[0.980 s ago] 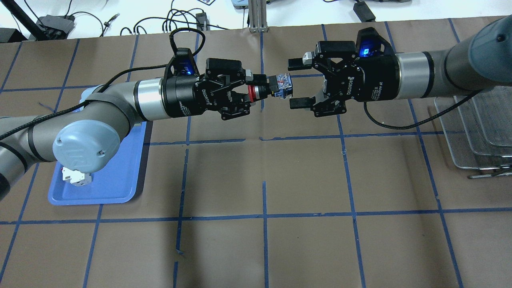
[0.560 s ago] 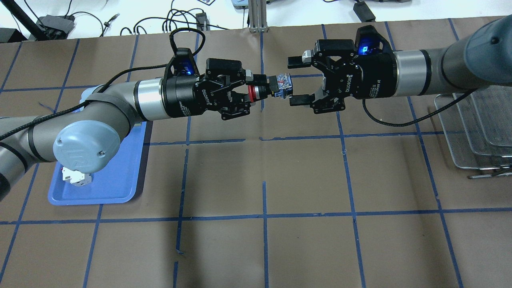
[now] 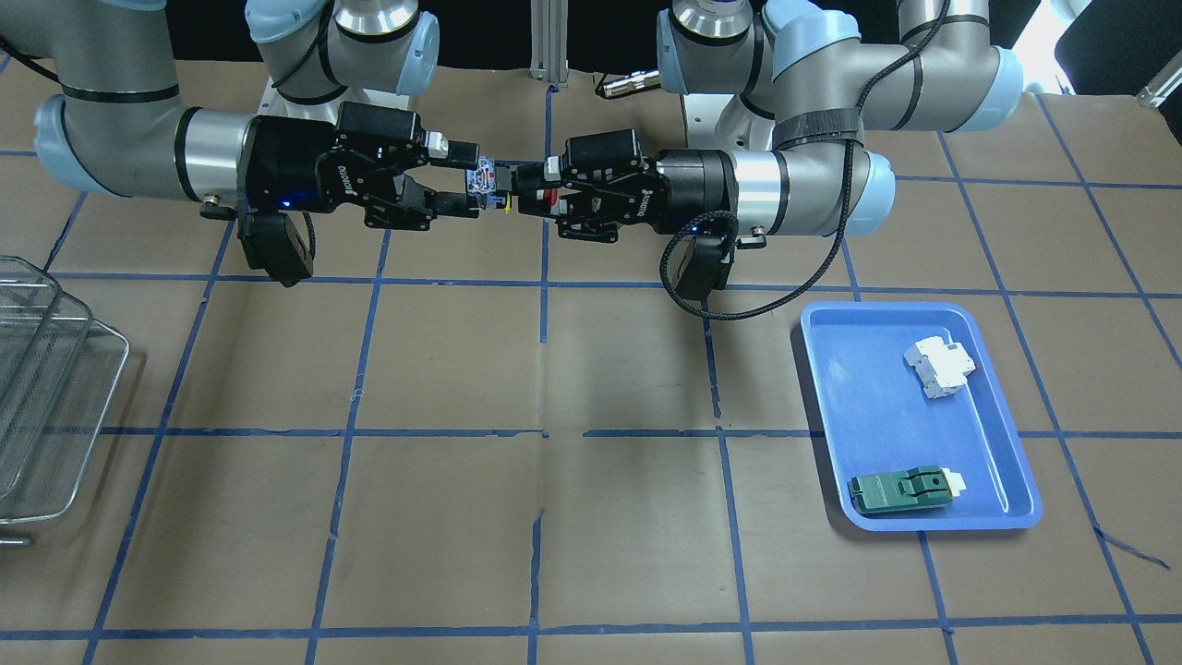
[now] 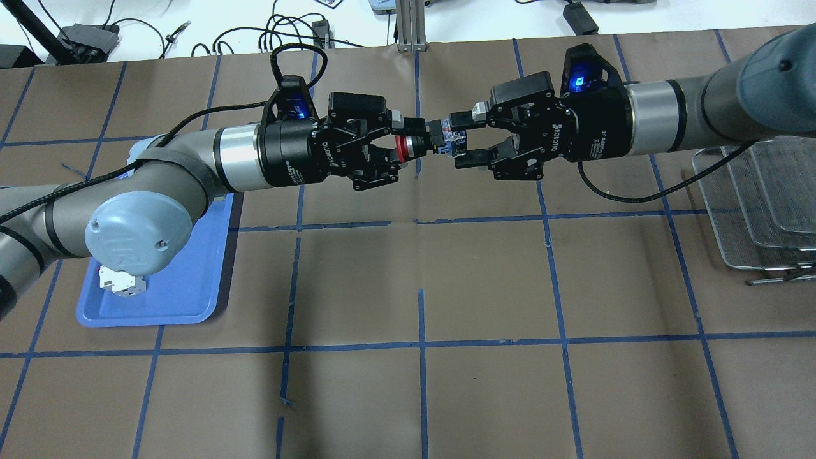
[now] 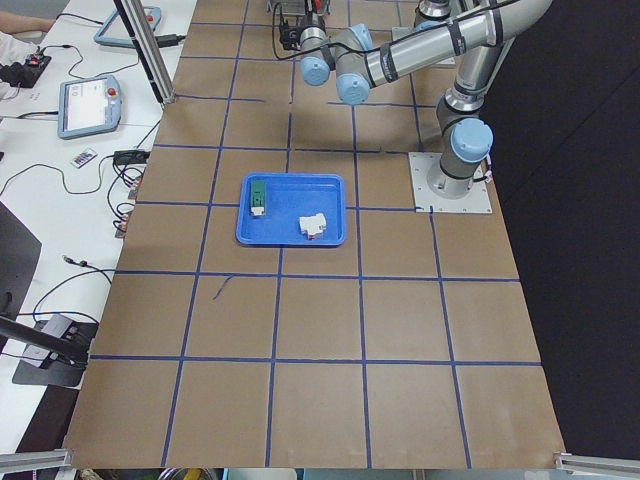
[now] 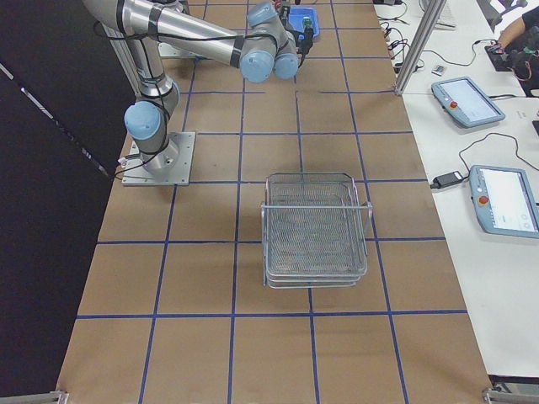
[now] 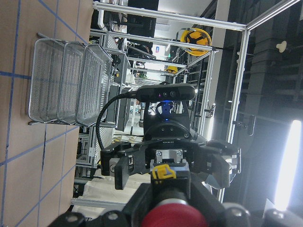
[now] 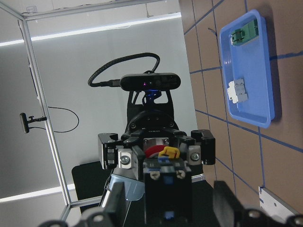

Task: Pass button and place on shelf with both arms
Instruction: 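Close the right gripper on the button's black base beside the left gripper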

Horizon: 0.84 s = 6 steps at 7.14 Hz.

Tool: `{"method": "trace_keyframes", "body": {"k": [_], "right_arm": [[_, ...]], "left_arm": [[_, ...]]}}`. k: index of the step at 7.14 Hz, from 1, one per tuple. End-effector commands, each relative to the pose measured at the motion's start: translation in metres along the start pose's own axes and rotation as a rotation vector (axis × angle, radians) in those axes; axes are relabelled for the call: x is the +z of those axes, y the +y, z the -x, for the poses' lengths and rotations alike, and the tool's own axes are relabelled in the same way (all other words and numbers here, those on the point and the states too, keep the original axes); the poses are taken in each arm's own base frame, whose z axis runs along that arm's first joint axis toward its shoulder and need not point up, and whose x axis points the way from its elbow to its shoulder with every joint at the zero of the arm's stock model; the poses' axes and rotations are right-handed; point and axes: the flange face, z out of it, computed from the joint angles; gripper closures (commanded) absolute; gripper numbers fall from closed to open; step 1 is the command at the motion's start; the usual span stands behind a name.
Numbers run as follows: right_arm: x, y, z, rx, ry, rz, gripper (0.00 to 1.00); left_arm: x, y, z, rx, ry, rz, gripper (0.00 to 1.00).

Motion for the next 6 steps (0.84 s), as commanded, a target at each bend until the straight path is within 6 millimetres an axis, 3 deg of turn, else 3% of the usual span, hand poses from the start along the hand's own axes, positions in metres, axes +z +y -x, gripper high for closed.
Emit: {"method": "trace_keyframes", "body": {"k": [1,2,3,4,6], "right_arm": [[-0.001,0.000,0.002,-0.010,0.016,0.016,0.87],[-0.002,0.000,0.003,-0.005,0.016,0.015,0.87],[-0.002,0.000,0.004,-0.008,0.017,0.014,0.87],[-0.002,-0.001,0.007,-0.013,0.018,0.014,0.87],[-0.004,-0.004,0.015,-0.003,0.022,0.010,0.87]], "left_arm": [[0.000,0.000,0.001,-0.002,0.000,0.000,1.00],[0.000,0.000,-0.001,0.003,0.000,0.000,1.00],[0.000,-0.001,0.001,-0.012,-0.001,0.000,0.65],[0.000,-0.001,0.002,-0.015,0.000,0.000,0.01],[0.000,-0.003,-0.002,-0.041,0.000,0.000,0.00]]}}
